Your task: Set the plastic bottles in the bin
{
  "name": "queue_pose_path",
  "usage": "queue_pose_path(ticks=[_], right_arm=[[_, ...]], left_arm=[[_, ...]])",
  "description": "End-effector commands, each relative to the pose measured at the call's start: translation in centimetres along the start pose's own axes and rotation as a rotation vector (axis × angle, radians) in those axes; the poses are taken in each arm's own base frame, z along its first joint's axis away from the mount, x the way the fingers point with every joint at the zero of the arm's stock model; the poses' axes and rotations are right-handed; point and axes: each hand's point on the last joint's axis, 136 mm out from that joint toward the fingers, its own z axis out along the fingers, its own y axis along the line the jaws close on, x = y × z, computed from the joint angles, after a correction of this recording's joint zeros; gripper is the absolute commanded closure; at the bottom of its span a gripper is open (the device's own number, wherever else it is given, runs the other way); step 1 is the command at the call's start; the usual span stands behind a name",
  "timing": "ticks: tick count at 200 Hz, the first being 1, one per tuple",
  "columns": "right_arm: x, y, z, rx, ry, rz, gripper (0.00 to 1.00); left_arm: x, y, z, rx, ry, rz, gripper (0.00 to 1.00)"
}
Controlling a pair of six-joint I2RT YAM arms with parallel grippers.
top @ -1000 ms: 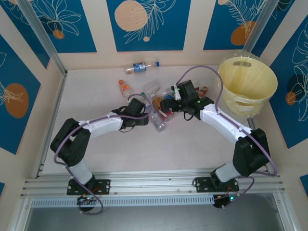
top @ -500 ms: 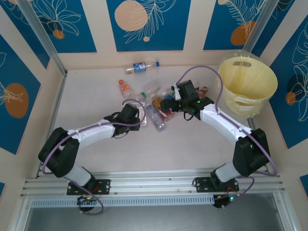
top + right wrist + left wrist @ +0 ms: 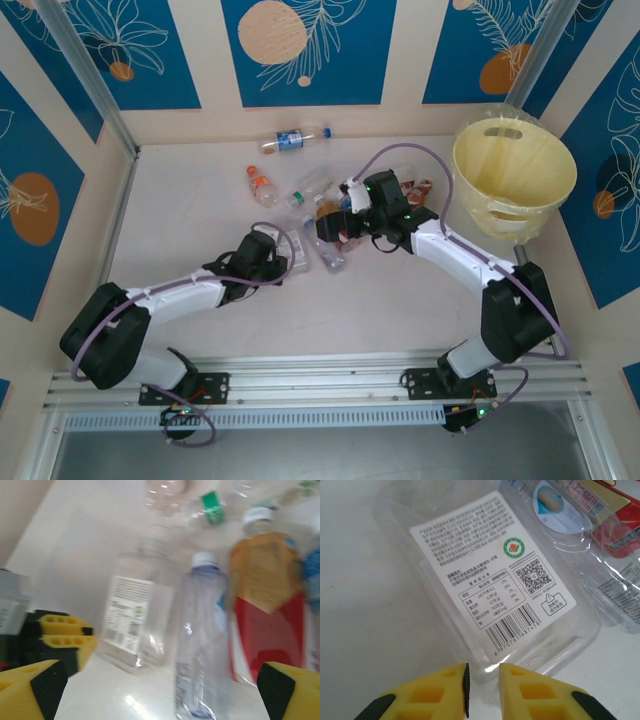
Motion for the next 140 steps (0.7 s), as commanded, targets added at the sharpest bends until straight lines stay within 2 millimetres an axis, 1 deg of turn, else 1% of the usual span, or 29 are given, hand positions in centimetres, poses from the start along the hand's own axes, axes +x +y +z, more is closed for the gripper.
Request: queue_pose_path(ticks=[1,6,11,19,27,33,40,44,48,53,63,75,82,87,90,105,112,129,140], right_arm=[[-1.6,2.3,1.6,-0.130,0.006,-0.066,0.00],[-1.6,2.3,2.0,-0.130,0.014,-0.069,0.00],[-1.7,2.4,2.4,-0.130,0.021,-0.071,0.00],[-1.8,2.5,2.9,-0.118,0.028,-0.074,0.00],[-1.6,2.5,3.6,-0.099,0.047,-0.069,0.00],[-1.4,2.7,4.1,-0.079,0.064,-0.061,0.01],[-1.2,2.6,4.6,-0.045,0.084,-0.038,0.01],[-1.0,2.4,4.9,-0.014,0.093,-0.019,0.00],[-0.8,2.4,5.2,0.007,0.099,-0.004,0.00],[-0.6,2.4,5.5,0.022,0.107,0.017,0.01],[0.1,2.6,6.0,0.048,0.115,0.061,0.00],[0.7,2.8,6.0,0.069,0.107,0.097,0.01],[0.9,3.0,5.8,0.070,0.098,0.118,0.01],[1.0,3.1,5.6,0.073,0.091,0.131,0.01],[1.1,3.2,5.5,0.076,0.085,0.139,0.00],[1.4,2.9,4.4,0.107,0.052,0.167,0.00],[1.5,2.5,3.7,0.133,0.035,0.177,0.00],[1.6,1.3,2.2,0.187,0.001,0.192,0.00],[1.7,0.6,1.4,0.209,-0.016,0.205,0.01]], left_arm=[[0.0,-0.1,0.2,0.014,-0.003,0.018,0.78],[-0.2,-0.1,0.0,0.016,-0.008,0.004,0.77],[-0.3,0.0,-0.2,0.016,-0.015,-0.012,0.74],[-0.6,0.3,-0.7,0.019,-0.033,-0.051,0.66],[-1.0,0.6,-1.2,0.026,-0.052,-0.098,0.52],[-1.2,1.0,-1.5,0.031,-0.061,-0.137,0.37],[-1.2,1.5,-1.7,0.033,-0.068,-0.184,0.22],[-1.3,1.8,-1.8,0.033,-0.070,-0.209,0.16],[-1.3,2.1,-1.9,0.034,-0.071,-0.232,0.12],[-1.2,2.3,-2.0,0.043,-0.069,-0.256,0.10],[-1.3,2.4,-2.0,0.072,-0.060,-0.294,0.09],[-1.2,2.0,-1.7,0.113,-0.028,-0.322,0.09],[-1.3,1.5,-1.5,0.141,-0.011,-0.316,0.06],[-1.4,1.3,-1.4,0.144,0.005,-0.318,0.01],[-1.3,1.2,-1.3,0.140,0.017,-0.322,0.00],[-0.7,1.9,-0.9,0.050,0.077,-0.348,0.00],[-0.3,2.3,-0.9,-0.007,0.107,-0.342,0.00],[-0.2,2.8,-1.6,-0.142,0.151,-0.325,0.00],[-0.3,2.7,-2.2,-0.209,0.178,-0.321,0.00]])
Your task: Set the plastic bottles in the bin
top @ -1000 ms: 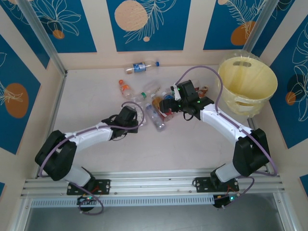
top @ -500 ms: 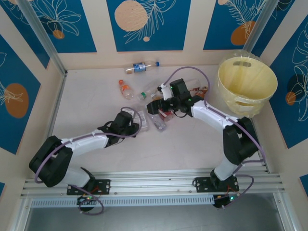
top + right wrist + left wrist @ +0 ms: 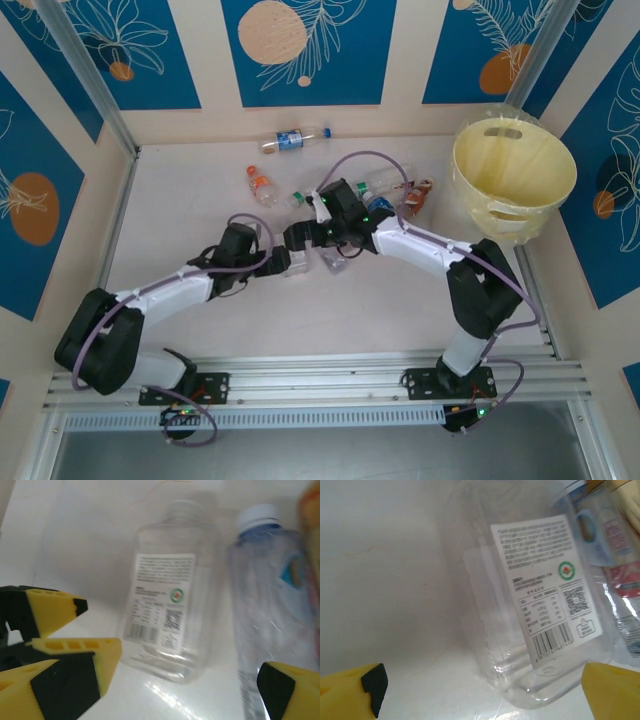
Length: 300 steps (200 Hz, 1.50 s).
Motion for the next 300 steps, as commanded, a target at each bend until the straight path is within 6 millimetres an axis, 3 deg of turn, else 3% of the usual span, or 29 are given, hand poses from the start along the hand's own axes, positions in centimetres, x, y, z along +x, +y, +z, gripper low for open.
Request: queue_pose_path(ticks=[1,25,48,85,132,167,249,300], right_arm=[[-1.5,-1.7,-2.7,0.073,-0.103,0.070,0.01],[-1.3,-3.9,-3.7,0.140,-0.132,0.131,0.00],[-1.3,-5.6,-4.5,0.187,-0.160,0.179,0.00],[-1.1,-6.8,-5.4,0.204,-0.186,0.185,0.01],[-0.7,-7.3,-5.3,0.205,-0.179,0.184,0.00],[-0.5,-7.5,-5.1,0.207,-0.170,0.187,0.00],[-0.6,-7.5,-4.6,0.210,-0.156,0.190,0.00],[-0.6,-7.6,-4.3,0.212,-0.145,0.191,0.00]], left_arm=[[0.2,0.8,-1.6,-0.190,0.046,-0.016,0.00],[-0.2,-0.7,-2.6,-0.299,0.070,0.004,0.00],[-0.3,-2.2,-2.2,-0.342,0.089,-0.016,0.00],[0.0,-1.7,-1.1,-0.428,0.115,-0.056,0.00],[0.7,-4.2,1.7,-0.307,0.173,-0.045,0.00],[-0.1,-5.2,1.6,-0.259,0.144,-0.027,0.00],[0.4,-5.5,3.7,-0.278,0.178,-0.032,0.00],[2.2,-3.7,5.9,-0.348,0.227,-0.013,0.02]])
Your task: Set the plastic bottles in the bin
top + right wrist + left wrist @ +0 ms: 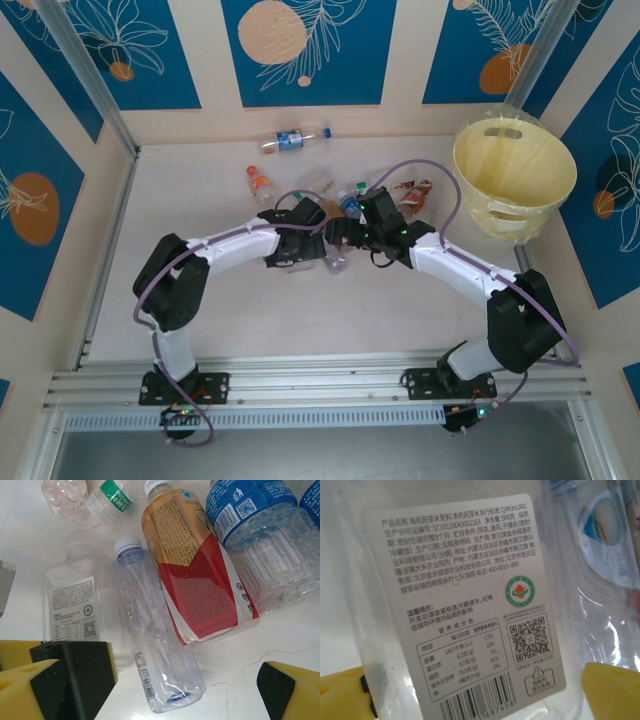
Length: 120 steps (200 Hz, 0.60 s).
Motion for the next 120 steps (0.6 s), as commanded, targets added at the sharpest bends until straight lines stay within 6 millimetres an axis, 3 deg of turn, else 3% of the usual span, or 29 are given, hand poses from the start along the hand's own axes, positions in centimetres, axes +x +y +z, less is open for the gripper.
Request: queue_pose_path(ticks=[1,39,63,120], right_arm=[[-0.5,0.1,0.2,0.001,-0.003,0.010,0.00],[-0.5,0.1,0.2,0.004,0.001,0.014,0.00],[-0.5,0.1,0.1,0.008,0.001,0.015,0.00],[-1.5,0.7,-1.4,-0.018,-0.041,-0.011,0.00]], left_arm=[[1.7,1.3,1.9,-0.066,0.050,0.032,0.02],[2.1,2.8,2.5,-0.096,0.029,0.046,0.11],[2.0,2.5,2.2,-0.037,-0.004,0.072,0.22],[1.0,1.3,-0.9,0.145,-0.140,0.172,0.41]])
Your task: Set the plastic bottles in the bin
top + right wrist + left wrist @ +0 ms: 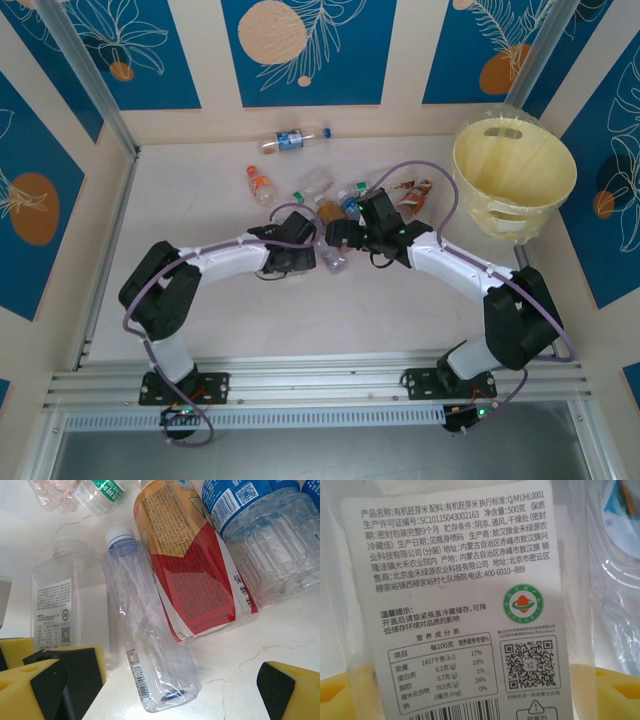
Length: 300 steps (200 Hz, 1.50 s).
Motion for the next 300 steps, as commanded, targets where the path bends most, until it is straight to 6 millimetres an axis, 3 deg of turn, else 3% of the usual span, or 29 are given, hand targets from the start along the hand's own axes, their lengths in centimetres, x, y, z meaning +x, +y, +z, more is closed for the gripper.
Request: queue_pose_path(ticks=[1,27,61,94,136,162,183,223,250,259,278,300], right_arm=[[-2.0,1.1,-1.9,-0.034,-0.062,-0.011,0.00],[-2.5,2.5,-2.9,-0.132,-0.075,0.005,0.01],[-2.5,7.2,-4.5,-0.420,0.005,0.028,0.00],[-3.1,10.8,-6.2,-0.581,0.026,-0.008,0.01],[-3.0,10.6,-5.0,-0.526,0.026,0.016,0.00],[-3.3,7.5,-2.8,-0.330,0.022,0.129,0.02],[-2.9,7.1,-2.2,-0.301,0.050,0.148,0.05],[-2.6,9.2,-3.1,-0.443,0.057,0.073,0.24],[-3.3,9.0,-3.9,-0.449,0.028,0.044,0.49],[-3.5,8.6,-4.1,-0.435,0.017,0.039,0.58],[-4.2,7.5,-5.0,-0.401,-0.022,0.026,0.70],[-5.8,5.9,-7.0,-0.350,-0.098,0.009,0.79]], left_arm=[[-0.5,-0.7,-1.5,0.092,-0.069,0.088,0.41],[-1.3,-2.5,-4.4,0.281,-0.198,0.185,0.47],[-2.0,-5.5,-9.8,0.534,-0.359,0.325,0.51],[-2.1,-7.7,-12.3,0.653,-0.399,0.440,0.52],[-2.2,-10.1,-14.1,0.778,-0.425,0.493,0.52],[-2.3,-10.7,-14.4,0.804,-0.442,0.501,0.52],[-2.2,-10.8,-14.5,0.806,-0.447,0.512,0.52],[-2.0,-11.1,-14.8,0.832,-0.456,0.510,0.52],[-2.3,-11.1,-15.0,0.838,-0.470,0.494,0.49],[-2.4,-10.9,-15.0,0.828,-0.473,0.482,0.41],[-3.1,-10.1,-14.6,0.769,-0.481,0.430,0.02],[-3.6,-9.0,-14.8,0.737,-0.515,0.405,0.00]])
